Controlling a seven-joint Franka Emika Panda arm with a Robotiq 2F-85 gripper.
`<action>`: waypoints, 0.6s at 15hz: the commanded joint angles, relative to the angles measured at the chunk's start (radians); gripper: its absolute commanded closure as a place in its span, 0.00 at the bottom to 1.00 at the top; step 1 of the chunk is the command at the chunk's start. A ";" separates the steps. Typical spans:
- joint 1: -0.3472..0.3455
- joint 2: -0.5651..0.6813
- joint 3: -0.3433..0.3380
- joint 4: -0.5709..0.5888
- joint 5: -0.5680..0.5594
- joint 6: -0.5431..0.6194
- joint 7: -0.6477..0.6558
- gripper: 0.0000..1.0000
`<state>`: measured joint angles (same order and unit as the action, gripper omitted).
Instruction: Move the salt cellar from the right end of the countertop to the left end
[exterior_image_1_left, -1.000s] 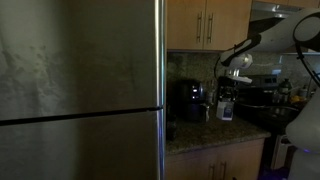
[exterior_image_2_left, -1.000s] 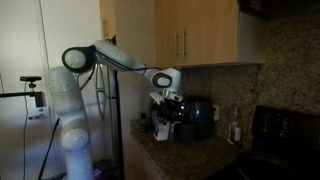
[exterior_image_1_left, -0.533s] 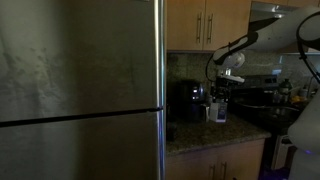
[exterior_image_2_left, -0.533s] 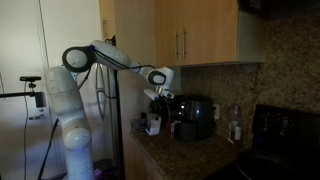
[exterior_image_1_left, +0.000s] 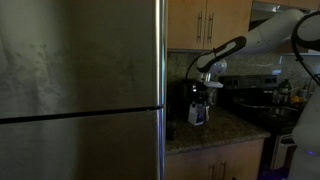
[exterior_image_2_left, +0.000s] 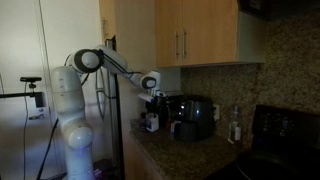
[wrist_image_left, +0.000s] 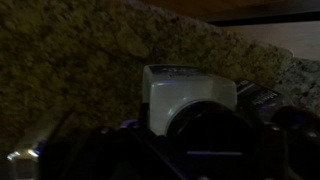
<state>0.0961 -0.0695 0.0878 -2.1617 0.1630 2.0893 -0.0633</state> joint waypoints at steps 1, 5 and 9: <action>0.044 0.077 0.052 0.046 -0.057 0.145 0.054 0.44; 0.055 0.078 0.060 0.020 -0.053 0.161 0.071 0.19; 0.058 0.151 0.062 0.057 -0.038 0.196 0.080 0.44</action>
<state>0.1509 0.0237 0.1441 -2.1438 0.1098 2.2546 0.0084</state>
